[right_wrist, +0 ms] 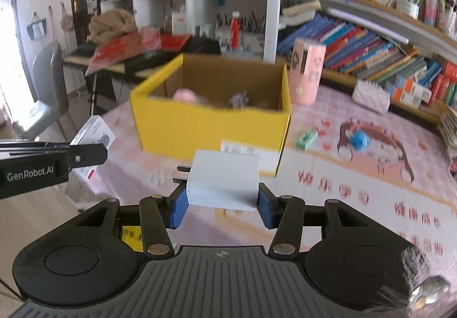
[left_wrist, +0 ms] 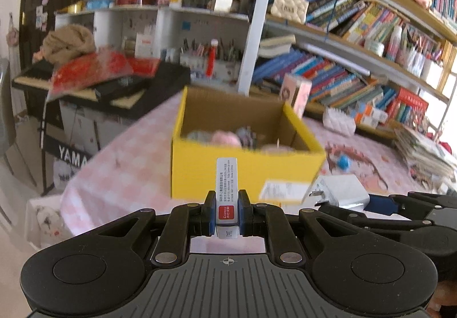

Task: Organize objects
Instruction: 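Carry the white-and-red box and white charger over the yellow box with both tools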

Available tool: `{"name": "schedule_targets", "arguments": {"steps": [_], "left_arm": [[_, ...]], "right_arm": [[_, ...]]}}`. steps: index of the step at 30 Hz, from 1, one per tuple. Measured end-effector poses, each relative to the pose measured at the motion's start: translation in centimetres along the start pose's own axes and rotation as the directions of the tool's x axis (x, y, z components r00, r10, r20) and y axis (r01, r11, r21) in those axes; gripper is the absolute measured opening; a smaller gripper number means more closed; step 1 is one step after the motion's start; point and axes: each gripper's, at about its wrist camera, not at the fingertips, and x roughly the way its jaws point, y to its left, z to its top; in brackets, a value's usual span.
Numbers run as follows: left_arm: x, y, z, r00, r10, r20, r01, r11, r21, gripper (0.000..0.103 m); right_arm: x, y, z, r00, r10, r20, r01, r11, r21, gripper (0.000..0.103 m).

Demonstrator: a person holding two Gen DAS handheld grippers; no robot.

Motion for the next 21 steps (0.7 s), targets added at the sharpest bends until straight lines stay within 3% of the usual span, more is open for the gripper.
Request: {"name": "schedule_targets", "arguments": {"steps": [9,21], "left_arm": [[3.4,-0.7,4.6,0.997,0.024,0.071,-0.025,1.000,0.015,0.013],[10.3,-1.4,6.5,0.998,0.068,0.013,-0.069,0.998,0.016,0.013]], "right_arm": [[3.1,-1.9,5.9,0.994,0.008,0.106,-0.007,1.000,-0.012,0.047],[9.5,-3.8,8.6,0.996,0.049,0.068,-0.043,0.995,-0.089,0.047]]}}
